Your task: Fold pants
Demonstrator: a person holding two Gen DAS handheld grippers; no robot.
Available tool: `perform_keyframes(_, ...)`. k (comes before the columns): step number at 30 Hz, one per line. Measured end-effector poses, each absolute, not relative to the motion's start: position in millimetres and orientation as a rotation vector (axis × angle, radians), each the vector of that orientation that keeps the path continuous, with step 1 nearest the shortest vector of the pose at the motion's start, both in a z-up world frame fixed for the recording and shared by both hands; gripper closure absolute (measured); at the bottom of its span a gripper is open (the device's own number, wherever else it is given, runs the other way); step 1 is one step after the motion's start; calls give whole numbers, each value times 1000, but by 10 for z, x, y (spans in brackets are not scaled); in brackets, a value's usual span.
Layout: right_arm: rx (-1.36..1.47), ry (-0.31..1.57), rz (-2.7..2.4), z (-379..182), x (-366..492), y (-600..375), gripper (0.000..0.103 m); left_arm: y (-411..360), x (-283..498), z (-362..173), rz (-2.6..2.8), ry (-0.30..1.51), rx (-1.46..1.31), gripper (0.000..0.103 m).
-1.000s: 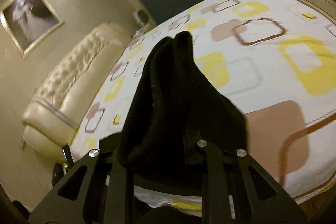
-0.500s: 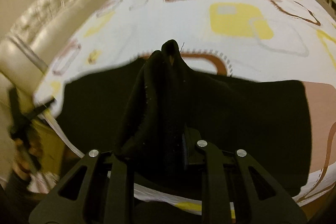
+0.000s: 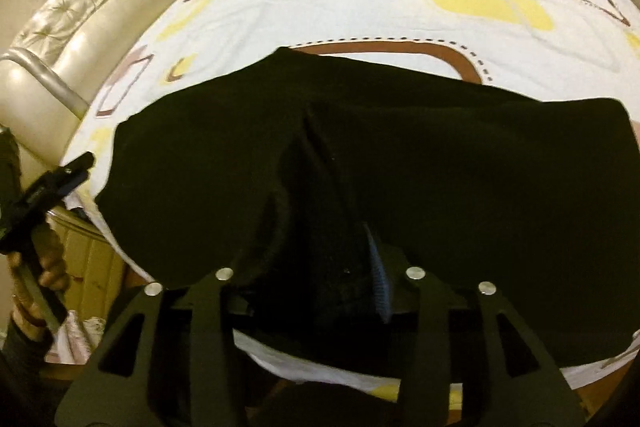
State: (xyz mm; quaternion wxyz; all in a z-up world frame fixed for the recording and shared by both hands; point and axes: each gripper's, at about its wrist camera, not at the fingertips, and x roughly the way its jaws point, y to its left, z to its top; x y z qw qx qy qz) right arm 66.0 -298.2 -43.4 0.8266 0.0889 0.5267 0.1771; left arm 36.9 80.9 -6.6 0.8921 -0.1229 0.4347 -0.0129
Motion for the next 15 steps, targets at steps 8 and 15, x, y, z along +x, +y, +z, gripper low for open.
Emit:
perform_keyframes(8,244,1149,508,-447,531,-2688,43,803,375,-86,-32,909,-256,16)
perform_keyframes(15,306,1114,586,-347,534,-2782,40,792,349,-97,-43,909,-255,16)
